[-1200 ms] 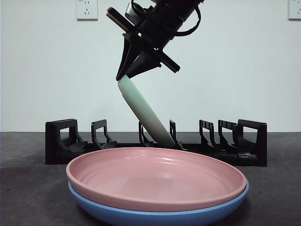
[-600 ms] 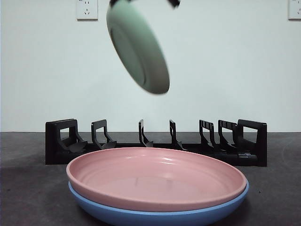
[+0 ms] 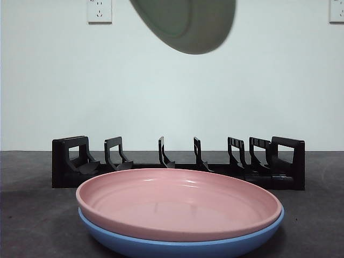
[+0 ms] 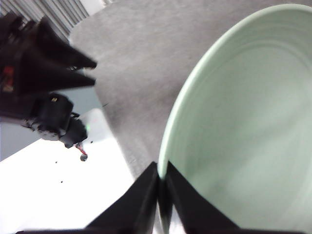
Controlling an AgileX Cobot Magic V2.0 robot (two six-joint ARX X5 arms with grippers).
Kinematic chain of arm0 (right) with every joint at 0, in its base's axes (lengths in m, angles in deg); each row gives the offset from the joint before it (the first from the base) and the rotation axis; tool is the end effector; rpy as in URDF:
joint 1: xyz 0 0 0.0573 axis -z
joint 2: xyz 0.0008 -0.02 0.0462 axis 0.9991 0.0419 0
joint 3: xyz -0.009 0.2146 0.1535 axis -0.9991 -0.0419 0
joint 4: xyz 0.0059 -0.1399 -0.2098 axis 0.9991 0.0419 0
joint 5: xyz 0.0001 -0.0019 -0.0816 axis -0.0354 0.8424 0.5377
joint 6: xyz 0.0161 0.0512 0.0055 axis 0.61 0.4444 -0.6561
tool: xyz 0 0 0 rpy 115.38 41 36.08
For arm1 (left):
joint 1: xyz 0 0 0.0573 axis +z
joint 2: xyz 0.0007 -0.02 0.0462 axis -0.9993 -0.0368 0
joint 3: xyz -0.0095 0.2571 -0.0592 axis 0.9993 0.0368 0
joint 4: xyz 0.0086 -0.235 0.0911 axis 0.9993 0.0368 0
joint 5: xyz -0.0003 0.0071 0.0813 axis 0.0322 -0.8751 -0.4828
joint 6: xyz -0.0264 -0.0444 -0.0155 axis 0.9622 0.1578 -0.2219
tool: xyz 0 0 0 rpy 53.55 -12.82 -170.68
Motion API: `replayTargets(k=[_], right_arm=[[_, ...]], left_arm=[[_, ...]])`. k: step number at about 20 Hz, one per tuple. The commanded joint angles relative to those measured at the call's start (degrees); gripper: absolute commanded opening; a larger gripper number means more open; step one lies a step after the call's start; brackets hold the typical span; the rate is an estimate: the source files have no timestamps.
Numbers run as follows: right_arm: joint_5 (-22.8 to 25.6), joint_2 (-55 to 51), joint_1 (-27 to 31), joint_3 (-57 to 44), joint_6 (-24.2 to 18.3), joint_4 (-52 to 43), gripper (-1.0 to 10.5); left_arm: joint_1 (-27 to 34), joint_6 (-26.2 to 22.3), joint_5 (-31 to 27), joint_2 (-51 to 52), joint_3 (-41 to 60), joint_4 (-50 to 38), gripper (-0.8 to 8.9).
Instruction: Place the plate
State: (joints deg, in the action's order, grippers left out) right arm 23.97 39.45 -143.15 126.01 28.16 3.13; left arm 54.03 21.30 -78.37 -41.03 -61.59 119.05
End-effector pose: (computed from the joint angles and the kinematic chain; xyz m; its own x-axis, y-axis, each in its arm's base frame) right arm 0.1317 0.2053 0.4253 0.2116 0.7641 -0.6094 -0.8506 0.4510 0.2702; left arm 0.0441 -0.0279 0.3369 0.6887 -0.3981 -0.6060 0.2229 0.9116 -0.3455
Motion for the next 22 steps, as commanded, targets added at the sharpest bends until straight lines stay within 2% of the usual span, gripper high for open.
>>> replayTargets(k=[1,3,5,8,11,15,22], right_arm=[[0.2,-5.03,-1.88,-10.05,5.64,-7.54,0.1],[0.2,-7.76,-2.8,-17.2,8.46,-11.47,0.1],[0.61,-8.04,-4.07,-22.1,9.18,-13.4,0.1],[8.0,-5.99,-8.44,-25.77,7.82,-13.44,0.1],[14.36,-2.6,-12.26,-26.03,5.88,-13.07,0.1],[18.62,4.37,-16.11,-26.03,3.52,-11.78,0.1],[26.84,14.01,-19.69,-26.03,3.02,-11.47,0.1]], left_arm=[[-0.22,-0.13,-0.2,-0.33,-1.01,-0.59,2.53],[-0.22,-0.13,-0.2,-0.33,-1.01,-0.59,2.53],[-0.22,-0.13,-0.2,-0.33,-1.01,-0.59,2.53],[-0.22,-0.15,-0.22,-0.33,-1.01,-0.61,2.53],[-0.22,-0.17,-0.26,-0.33,-1.01,-0.61,2.52],[-0.22,-0.15,-0.26,-0.33,-1.01,-0.59,2.52],[-0.22,-0.2,-0.26,-0.33,-1.01,-0.57,2.52]])
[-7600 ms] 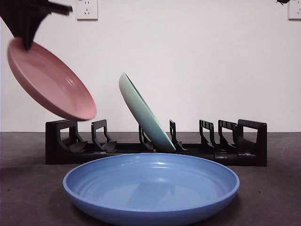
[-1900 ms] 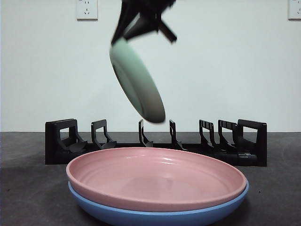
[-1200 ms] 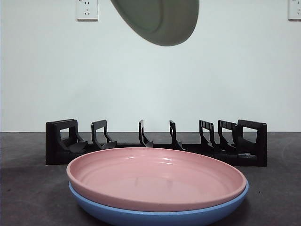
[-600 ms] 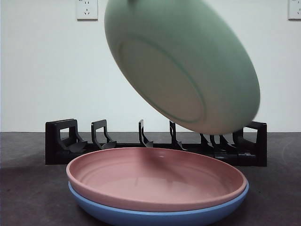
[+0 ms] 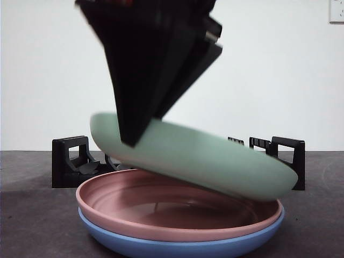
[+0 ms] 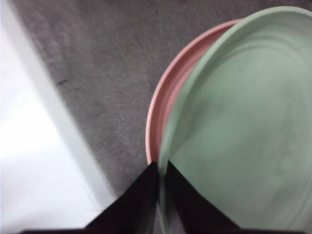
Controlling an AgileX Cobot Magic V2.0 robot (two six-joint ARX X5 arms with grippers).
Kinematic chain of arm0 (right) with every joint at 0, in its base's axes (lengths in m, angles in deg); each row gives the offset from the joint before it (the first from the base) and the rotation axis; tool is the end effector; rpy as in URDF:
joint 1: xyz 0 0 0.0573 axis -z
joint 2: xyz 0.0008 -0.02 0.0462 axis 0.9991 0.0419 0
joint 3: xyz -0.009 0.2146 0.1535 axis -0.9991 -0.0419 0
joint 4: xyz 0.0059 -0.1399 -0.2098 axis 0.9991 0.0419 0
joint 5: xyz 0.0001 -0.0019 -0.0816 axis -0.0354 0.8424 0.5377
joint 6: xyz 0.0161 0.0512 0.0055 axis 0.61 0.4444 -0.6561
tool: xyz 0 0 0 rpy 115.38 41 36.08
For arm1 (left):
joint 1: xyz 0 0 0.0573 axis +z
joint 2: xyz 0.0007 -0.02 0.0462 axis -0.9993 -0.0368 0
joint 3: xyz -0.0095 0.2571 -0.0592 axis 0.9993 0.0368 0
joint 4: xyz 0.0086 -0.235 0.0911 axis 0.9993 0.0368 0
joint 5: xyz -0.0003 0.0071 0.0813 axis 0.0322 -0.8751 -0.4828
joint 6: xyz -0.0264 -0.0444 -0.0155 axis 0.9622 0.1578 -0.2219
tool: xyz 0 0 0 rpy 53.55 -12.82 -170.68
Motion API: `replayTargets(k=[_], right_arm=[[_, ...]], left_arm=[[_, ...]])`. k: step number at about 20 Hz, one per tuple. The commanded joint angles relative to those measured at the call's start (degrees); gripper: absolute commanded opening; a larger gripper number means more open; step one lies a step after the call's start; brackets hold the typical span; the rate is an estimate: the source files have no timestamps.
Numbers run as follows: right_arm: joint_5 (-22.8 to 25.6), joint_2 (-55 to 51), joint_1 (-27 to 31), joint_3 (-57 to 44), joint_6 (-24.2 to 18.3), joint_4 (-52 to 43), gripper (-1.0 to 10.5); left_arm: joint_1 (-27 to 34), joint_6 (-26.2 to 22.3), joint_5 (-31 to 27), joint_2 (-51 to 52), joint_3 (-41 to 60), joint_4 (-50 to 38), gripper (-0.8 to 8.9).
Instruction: Place the plate
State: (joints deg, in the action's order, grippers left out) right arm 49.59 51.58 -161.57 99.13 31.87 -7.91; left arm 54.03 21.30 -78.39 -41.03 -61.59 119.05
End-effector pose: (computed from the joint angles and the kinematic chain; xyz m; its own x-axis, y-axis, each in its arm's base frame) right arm 0.0862 0.2807 0.2402 0.2839 0.3168 -0.9050 -0.8529 0.5147 -0.0874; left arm 0.0441 -0.0278 0.3369 0.6889 -0.3978 -0.6060 0.2226 0.9117 -0.3453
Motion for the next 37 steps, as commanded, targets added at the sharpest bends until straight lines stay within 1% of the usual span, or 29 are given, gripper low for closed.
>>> replayTargets(k=[1,5,10,13,14,18,19,21,23,25,27,29,31,32,33,34,35,36,37], right_arm=[[1.99,2.84,-1.42,0.85,-0.72,-0.44,0.1],[2.73,6.08,-2.05,0.85,-0.83,-1.53,0.1],[2.16,7.96,-2.56,0.85,-0.72,-1.75,0.2],[-0.39,7.93,-2.56,1.07,-0.02,-2.6,1.7],[-0.37,7.89,-2.56,1.46,0.09,-2.47,2.0],[-0.04,4.04,-2.43,4.9,0.11,0.02,2.0],[0.55,1.75,-2.05,5.16,-0.11,0.24,2.0],[3.39,-3.39,-0.15,5.11,-0.33,1.44,2.0],[6.58,-8.85,3.8,5.11,-0.79,3.91,2.0],[8.07,-13.4,9.22,5.07,-1.75,5.88,2.0],[8.28,-17.59,16.59,5.07,-3.72,6.47,2.0],[8.24,-20.63,24.57,5.07,-7.74,5.86,2.0],[8.22,-21.99,32.46,5.07,-11.69,4.57,2.0],[8.2,-22.12,35.67,5.07,-12.59,4.42,2.0],[8.22,-22.12,38.38,5.07,-12.5,4.61,2.0],[8.2,-22.1,40.26,5.07,-12.44,5.2,2.0],[8.11,-22.1,41.09,5.07,-12.46,5.38,1.3],[7.87,-22.1,41.44,5.07,-12.48,5.11,0.0],[7.56,-22.1,41.64,5.07,-12.33,4.42,0.2]], left_arm=[[-0.22,-0.22,-0.24,-0.33,-1.01,-0.57,2.52],[-0.22,-0.37,-0.24,-0.33,-1.01,-0.57,2.52],[-0.22,-0.39,-0.24,-0.33,-1.01,-0.59,2.52],[-0.22,-0.42,-0.24,-0.33,-1.01,-0.59,2.52],[-0.22,-0.42,-0.24,-0.33,-1.01,-0.59,2.52],[-0.22,-0.39,-0.24,-0.33,-1.01,-0.61,2.52],[-0.22,-0.39,-0.26,-0.33,-1.01,-0.63,2.52],[-0.22,-0.42,-0.35,-0.33,-1.01,-0.66,2.52],[-0.22,-0.48,-1.22,-0.33,-1.01,-0.68,2.52],[-0.22,-0.59,-3.23,-0.33,-1.01,-0.72,2.52],[-0.22,-0.79,-5.68,-0.33,-1.01,-1.03,2.52],[-0.22,-2.19,-8.26,-0.33,-1.01,-2.08,2.52],[-0.22,-4.09,-12.13,-0.33,-1.01,-4.35,2.51],[-0.22,-4.35,-14.8,-0.33,-1.01,-5.44,2.51],[-0.22,-4.5,-16.09,-0.33,-1.01,-6.38,2.51],[-0.22,-4.63,-16.22,-0.33,-1.01,-6.78,2.47],[-0.22,-4.92,-16.22,-0.33,-1.01,-6.71,1.83],[-0.28,-5.33,-16.13,-0.33,-1.01,-6.29,-0.22],[-0.26,-6.03,-16.15,-0.33,-1.01,-6.54,0.06]])
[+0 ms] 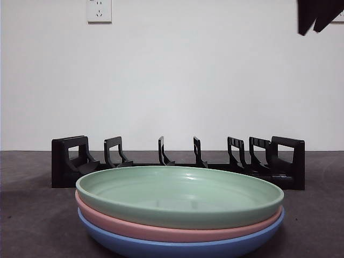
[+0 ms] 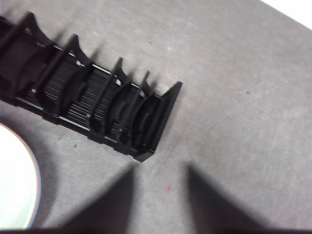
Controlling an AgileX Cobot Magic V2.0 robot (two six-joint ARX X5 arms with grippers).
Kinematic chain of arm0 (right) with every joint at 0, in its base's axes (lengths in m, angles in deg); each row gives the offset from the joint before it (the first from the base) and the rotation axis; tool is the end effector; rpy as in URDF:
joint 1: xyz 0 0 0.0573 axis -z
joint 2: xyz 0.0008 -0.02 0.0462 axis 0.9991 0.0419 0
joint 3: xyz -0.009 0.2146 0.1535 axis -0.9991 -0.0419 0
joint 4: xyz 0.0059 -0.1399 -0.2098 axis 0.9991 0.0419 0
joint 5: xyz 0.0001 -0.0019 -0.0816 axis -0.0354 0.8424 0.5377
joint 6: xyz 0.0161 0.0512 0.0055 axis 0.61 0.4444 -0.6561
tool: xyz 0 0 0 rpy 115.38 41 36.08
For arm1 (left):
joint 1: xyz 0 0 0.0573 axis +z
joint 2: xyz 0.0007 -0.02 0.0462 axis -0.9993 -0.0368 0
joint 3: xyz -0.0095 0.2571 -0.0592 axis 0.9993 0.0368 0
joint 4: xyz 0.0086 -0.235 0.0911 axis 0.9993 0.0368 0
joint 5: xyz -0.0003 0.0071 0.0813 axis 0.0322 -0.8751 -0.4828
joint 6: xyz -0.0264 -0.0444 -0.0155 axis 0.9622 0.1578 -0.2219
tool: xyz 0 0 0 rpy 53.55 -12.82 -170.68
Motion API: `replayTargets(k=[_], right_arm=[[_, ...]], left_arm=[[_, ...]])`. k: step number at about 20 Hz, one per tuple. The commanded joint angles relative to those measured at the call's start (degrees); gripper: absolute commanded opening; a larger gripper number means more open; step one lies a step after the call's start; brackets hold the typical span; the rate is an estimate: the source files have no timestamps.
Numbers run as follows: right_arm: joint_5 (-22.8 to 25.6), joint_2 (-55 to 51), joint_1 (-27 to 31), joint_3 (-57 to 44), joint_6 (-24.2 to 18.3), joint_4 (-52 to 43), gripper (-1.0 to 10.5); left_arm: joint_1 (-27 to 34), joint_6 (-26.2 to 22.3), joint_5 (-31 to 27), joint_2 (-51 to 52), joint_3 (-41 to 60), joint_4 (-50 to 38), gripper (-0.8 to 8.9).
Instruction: Place the plate
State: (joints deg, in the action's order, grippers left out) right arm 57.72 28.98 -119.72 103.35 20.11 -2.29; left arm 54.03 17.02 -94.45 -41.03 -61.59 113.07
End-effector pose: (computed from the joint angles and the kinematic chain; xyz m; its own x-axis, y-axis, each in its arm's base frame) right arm 0.1849 0.1051 0.3518 0.7297 0.0773 -0.6794 -0.3126 0.9214 -0.2309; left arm 0.0521 -0.0237 0.3461 0.8523 -0.1773 -0.4920 0.0947 0.9775 -0.1882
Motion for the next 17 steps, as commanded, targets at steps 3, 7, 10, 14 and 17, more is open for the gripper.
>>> replayTargets(k=[3,7,10,14,17], right_arm=[[-0.96,0.46,-0.46,0.9,-0.52,-2.58,0.2],[-0.72,0.46,-0.63,0.9,-0.52,-2.64,0.2],[-0.74,0.44,-0.63,0.9,-0.52,-2.64,0.2],[-0.74,0.44,-0.63,0.9,-0.52,-2.64,0.2],[-0.74,0.44,-0.63,0.9,-0.52,-2.64,0.2]], left_arm=[[-0.26,-2.32,-0.11,-0.28,-1.07,-0.61,0.07],[-0.28,-2.34,-0.11,-0.28,-1.07,-0.66,0.07],[-0.39,-2.32,-0.11,-0.28,-1.07,-0.61,0.07],[-0.04,-10.34,-0.09,2.19,4.04,-10.1,0.07],[5.46,-23.76,3.37,8.7,19.06,-30.16,0.07]])
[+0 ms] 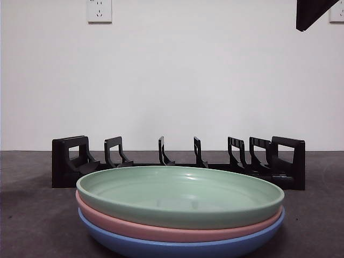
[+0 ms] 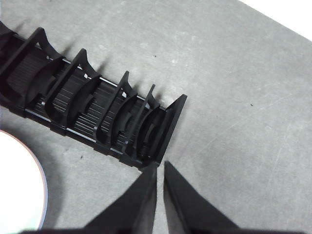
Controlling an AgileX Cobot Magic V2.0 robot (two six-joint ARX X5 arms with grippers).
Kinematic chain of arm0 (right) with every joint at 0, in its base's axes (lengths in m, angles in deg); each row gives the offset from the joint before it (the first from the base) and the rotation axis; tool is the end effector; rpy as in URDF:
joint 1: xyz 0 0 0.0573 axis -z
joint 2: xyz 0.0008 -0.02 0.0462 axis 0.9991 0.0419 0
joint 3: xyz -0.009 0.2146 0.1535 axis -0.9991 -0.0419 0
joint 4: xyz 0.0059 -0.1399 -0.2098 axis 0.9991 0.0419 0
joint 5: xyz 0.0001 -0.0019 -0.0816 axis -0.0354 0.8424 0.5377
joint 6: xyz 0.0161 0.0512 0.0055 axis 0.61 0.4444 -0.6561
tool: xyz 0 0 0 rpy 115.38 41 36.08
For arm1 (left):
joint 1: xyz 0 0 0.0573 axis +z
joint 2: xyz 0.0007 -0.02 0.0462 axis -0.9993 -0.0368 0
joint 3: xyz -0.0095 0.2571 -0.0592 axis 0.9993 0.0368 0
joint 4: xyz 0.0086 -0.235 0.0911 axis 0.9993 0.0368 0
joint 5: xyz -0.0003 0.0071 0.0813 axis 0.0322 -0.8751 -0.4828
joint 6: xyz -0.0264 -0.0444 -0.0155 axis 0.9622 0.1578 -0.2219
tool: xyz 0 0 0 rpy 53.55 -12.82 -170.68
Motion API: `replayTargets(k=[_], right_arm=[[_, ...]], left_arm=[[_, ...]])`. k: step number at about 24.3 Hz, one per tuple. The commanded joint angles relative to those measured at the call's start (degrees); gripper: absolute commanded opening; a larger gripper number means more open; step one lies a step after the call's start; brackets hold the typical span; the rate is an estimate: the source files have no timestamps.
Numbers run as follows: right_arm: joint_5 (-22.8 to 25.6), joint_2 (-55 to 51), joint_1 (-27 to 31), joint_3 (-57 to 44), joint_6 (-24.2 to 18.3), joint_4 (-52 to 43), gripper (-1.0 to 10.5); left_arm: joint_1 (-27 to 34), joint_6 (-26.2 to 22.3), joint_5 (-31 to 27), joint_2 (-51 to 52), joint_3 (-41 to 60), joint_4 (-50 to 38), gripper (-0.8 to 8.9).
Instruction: Place the plate
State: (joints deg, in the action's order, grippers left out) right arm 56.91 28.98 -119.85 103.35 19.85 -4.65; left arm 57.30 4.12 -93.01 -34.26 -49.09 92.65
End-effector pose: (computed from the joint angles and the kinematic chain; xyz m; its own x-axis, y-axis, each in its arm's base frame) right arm 0.1869 0.1074 0.3545 0.7483 0.1067 -0.6548 -0.3201 0.9226 -0.2155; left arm 0.0641 -0.0278 0.3203 0.9402 -0.2029 -0.2737 0.1834 0.9784 -0.0953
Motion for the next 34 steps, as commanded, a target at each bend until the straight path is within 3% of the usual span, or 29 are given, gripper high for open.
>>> replayTargets(k=[1,3,5,10,17,22,34], right_arm=[[0.07,0.44,-0.5,0.9,-0.26,-0.28,0.2],[0.07,0.44,-0.5,0.9,-0.26,-0.28,0.2],[0.07,0.44,-0.5,0.9,-0.26,-0.28,0.2],[0.07,0.44,-0.5,0.9,-0.26,-0.28,0.2],[0.07,0.44,-0.5,0.9,-0.26,-0.28,0.2],[0.07,0.44,-0.5,0.9,-0.26,-0.33,0.2],[0.07,0.44,-0.5,0.9,-0.26,-0.31,0.2]], left_arm=[[5.01,-12.31,3.1,3.72,11.69,-15.61,0.07],[11.13,-11.21,3.37,6.23,20.59,-25.0,0.07],[16.61,-10.38,7.39,8.09,27.08,-30.42,0.07],[24.24,-9.88,14.69,12.92,34.03,-31.15,0.07],[32.0,-7.41,17.05,20.98,40.17,-31.26,0.07],[34.05,-6.75,20.65,21.14,42.84,-32.24,0.07],[34.01,-5.05,20.68,21.11,42.84,-32.17,0.07]])
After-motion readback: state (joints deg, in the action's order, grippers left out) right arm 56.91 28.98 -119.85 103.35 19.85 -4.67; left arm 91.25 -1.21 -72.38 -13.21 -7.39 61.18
